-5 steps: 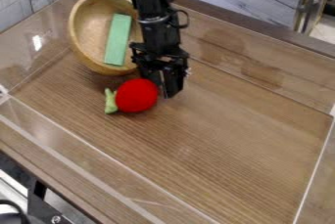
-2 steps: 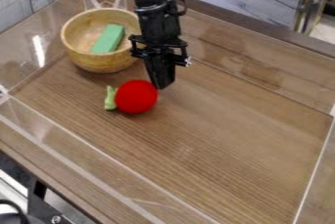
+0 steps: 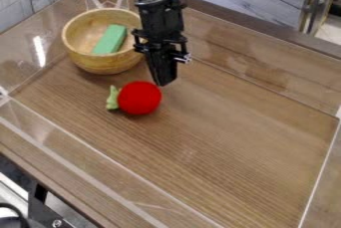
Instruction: Move the red fruit to the left
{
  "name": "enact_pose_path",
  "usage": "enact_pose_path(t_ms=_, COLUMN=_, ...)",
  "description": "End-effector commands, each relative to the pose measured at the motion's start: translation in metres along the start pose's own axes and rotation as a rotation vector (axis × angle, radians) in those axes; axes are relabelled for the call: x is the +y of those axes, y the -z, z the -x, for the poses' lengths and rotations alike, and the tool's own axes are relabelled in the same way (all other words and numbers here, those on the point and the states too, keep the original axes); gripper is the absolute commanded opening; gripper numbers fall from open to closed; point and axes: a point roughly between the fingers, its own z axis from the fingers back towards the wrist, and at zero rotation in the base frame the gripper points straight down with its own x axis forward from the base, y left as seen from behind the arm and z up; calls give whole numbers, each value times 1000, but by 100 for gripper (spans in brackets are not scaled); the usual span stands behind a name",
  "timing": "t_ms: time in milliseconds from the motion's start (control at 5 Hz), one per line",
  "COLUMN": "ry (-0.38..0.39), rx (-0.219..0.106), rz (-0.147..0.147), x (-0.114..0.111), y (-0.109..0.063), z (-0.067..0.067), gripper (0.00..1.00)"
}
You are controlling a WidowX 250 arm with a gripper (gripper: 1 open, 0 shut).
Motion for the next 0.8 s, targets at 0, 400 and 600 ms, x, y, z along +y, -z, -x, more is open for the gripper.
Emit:
enact_pose_path(t_ms=0, ry=30, rx=-44, rz=-21, x=14, y=-9, z=-8, gripper=0)
enact_pose_path(t_ms=400, ry=-66, rx=-78, rz=17, x=11, y=-10, z=-1, gripper=0)
enact_pose_path(t_ms=600, ry=-70, rx=-82, rz=27, x=-2, y=-5, z=3, gripper=0)
